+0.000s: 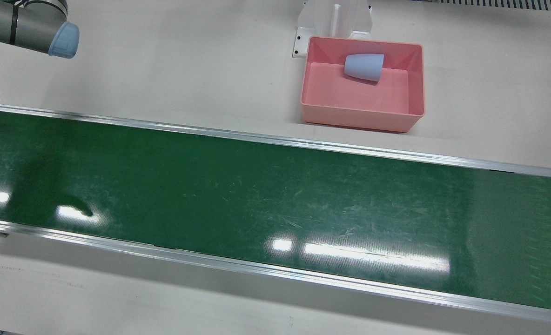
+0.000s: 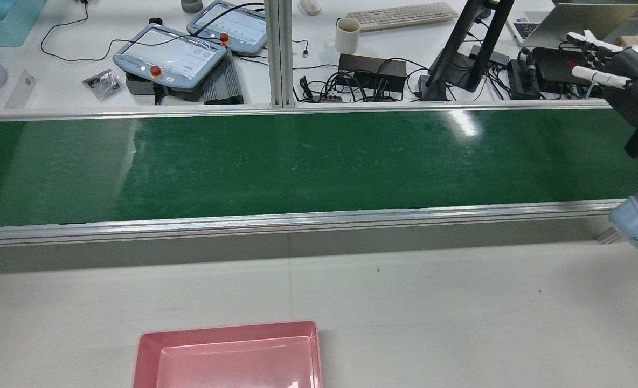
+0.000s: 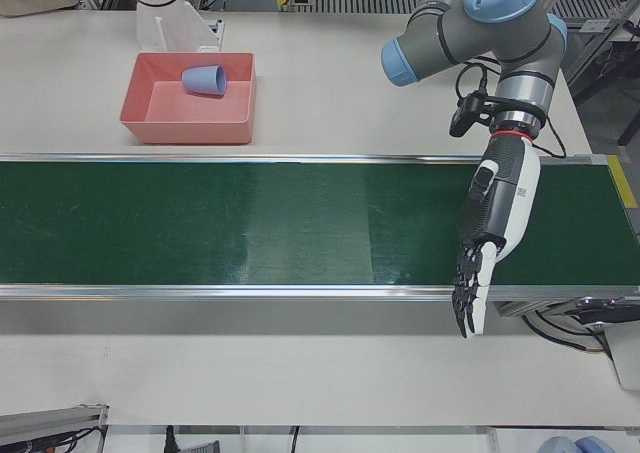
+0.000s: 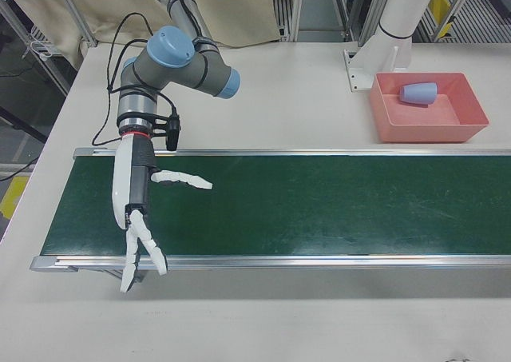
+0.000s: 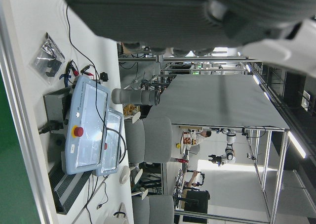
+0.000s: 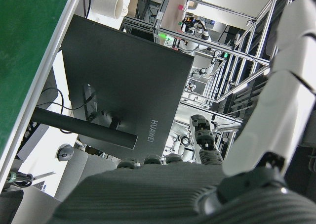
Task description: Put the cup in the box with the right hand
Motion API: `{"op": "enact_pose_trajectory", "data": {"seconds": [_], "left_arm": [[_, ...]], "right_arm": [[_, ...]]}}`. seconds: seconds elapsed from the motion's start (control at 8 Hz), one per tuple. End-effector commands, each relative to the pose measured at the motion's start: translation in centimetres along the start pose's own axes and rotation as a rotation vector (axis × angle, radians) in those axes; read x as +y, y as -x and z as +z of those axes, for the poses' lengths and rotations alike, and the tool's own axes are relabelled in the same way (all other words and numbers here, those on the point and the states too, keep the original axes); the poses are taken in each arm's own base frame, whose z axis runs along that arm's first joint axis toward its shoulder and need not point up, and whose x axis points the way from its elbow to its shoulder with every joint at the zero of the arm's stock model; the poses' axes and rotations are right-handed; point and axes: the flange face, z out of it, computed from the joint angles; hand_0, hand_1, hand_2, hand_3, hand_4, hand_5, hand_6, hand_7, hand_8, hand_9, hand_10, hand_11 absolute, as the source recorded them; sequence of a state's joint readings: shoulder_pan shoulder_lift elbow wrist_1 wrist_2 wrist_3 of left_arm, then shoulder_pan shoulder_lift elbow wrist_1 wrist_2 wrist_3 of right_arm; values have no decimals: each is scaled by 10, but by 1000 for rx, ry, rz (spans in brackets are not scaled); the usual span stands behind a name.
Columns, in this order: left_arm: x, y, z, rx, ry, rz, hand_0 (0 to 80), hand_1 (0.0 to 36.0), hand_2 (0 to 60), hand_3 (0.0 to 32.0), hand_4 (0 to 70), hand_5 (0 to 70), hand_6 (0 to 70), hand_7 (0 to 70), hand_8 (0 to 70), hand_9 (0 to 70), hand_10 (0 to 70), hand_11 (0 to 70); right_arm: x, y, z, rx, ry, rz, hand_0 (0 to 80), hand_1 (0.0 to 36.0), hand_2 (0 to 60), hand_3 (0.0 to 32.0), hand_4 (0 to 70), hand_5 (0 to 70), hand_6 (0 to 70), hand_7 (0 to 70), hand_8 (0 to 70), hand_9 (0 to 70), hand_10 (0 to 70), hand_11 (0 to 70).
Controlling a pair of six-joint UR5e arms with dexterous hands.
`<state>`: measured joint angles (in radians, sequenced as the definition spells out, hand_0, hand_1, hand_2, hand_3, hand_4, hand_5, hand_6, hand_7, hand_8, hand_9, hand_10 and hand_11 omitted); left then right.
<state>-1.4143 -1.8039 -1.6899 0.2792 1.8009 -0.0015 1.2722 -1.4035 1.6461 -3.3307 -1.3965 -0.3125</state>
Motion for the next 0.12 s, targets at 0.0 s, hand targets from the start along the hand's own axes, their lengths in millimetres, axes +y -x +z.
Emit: {"op": "enact_pose_trajectory", "data": {"seconds": [0.0], "left_arm": [[0, 0, 0, 0, -1, 0, 0, 0, 0, 0, 0, 0, 0, 0, 0, 0, 0, 0]], "right_arm": [[10, 1, -5, 3, 30, 12, 430, 136, 96, 0, 0, 27, 0, 0, 0, 0, 0, 0]]}}
